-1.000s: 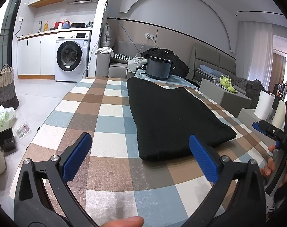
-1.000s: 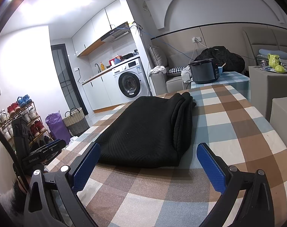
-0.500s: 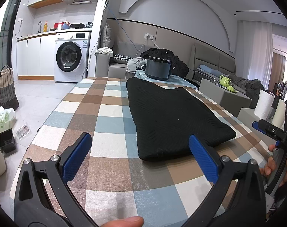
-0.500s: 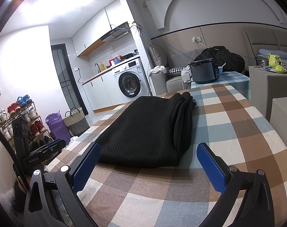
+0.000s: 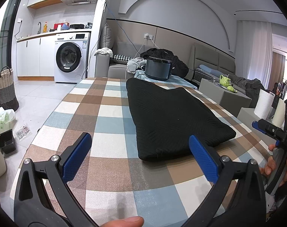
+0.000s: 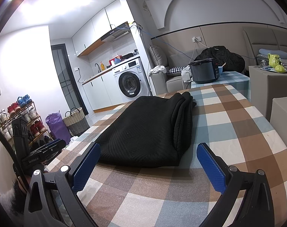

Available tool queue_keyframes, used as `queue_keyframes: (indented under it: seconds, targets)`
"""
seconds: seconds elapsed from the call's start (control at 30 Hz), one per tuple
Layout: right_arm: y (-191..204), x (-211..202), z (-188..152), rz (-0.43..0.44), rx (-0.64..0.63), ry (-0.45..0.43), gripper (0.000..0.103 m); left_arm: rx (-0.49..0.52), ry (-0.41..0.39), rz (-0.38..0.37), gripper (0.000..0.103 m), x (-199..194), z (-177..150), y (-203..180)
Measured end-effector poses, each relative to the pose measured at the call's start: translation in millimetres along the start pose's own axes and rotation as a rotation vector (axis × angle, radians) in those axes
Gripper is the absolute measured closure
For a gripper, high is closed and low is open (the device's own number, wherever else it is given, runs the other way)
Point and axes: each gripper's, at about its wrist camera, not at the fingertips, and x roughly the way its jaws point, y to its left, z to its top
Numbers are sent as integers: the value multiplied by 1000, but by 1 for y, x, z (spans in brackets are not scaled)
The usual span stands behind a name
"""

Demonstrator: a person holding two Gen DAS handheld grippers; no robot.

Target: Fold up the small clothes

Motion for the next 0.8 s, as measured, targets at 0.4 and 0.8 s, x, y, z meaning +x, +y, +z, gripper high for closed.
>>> queue_keyframes:
  seconds: [0.4,0.8]
  targets:
    - [0,0,0,0,-1,1,0,3,-1,0,1,0,-1,-1]
    - [0,1,0,1,-1,3,0,5,-4,-4,1,1,-2,0]
